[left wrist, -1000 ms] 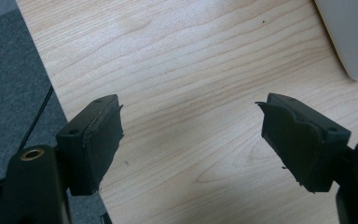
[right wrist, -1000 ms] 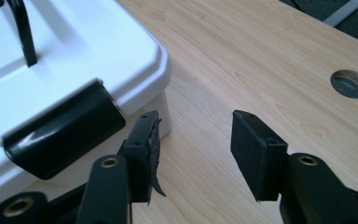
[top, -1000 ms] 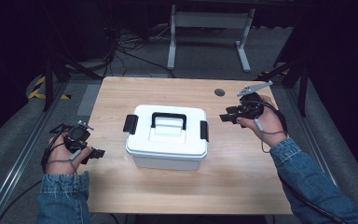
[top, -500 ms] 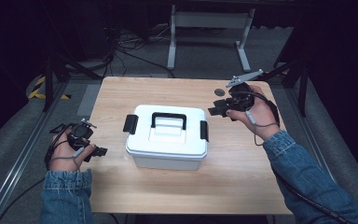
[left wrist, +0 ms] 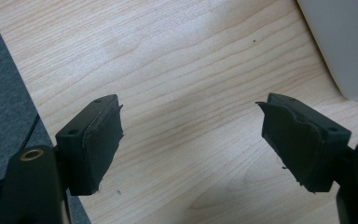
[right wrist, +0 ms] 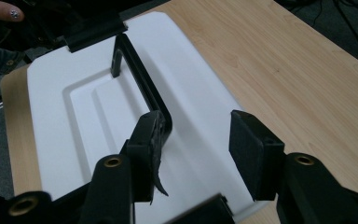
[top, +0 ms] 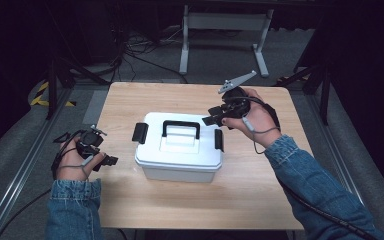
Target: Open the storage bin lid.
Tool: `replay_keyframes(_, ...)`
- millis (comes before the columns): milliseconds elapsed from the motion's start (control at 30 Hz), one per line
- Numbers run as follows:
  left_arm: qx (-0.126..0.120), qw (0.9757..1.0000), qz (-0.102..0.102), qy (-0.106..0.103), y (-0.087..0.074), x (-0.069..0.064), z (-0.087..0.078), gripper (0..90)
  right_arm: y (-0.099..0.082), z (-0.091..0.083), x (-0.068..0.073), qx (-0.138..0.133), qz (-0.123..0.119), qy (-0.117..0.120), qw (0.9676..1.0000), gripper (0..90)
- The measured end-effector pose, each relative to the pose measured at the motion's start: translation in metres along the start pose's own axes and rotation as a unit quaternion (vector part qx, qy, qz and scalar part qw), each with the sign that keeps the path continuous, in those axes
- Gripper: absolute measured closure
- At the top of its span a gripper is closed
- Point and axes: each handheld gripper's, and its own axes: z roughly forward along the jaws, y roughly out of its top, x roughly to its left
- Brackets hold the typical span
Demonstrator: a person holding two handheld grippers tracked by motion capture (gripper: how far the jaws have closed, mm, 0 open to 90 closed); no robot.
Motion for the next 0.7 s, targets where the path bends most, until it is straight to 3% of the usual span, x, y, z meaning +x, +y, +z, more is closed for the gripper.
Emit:
replay_keyframes(200,0.002,1.0,0.006,0.001,-0.001,-0.001,0.0,20.8,0.01,0.018,0.008,0.005,-0.009,0.023,0.9997,52.3)
replay_keyframes(433,-0.003,1.0,-0.001,0.002,-0.004,-0.001,-0.001,20.9,0.019,0.037,0.013,0.012,-0.012,0.048,0.9987,51.4)
replay_keyframes(700,0.005,1.0,0.003,0.0,-0.002,-0.001,0.0,20.8,0.024,0.058,0.016,0.034,-0.015,0.063,0.9973,52.2)
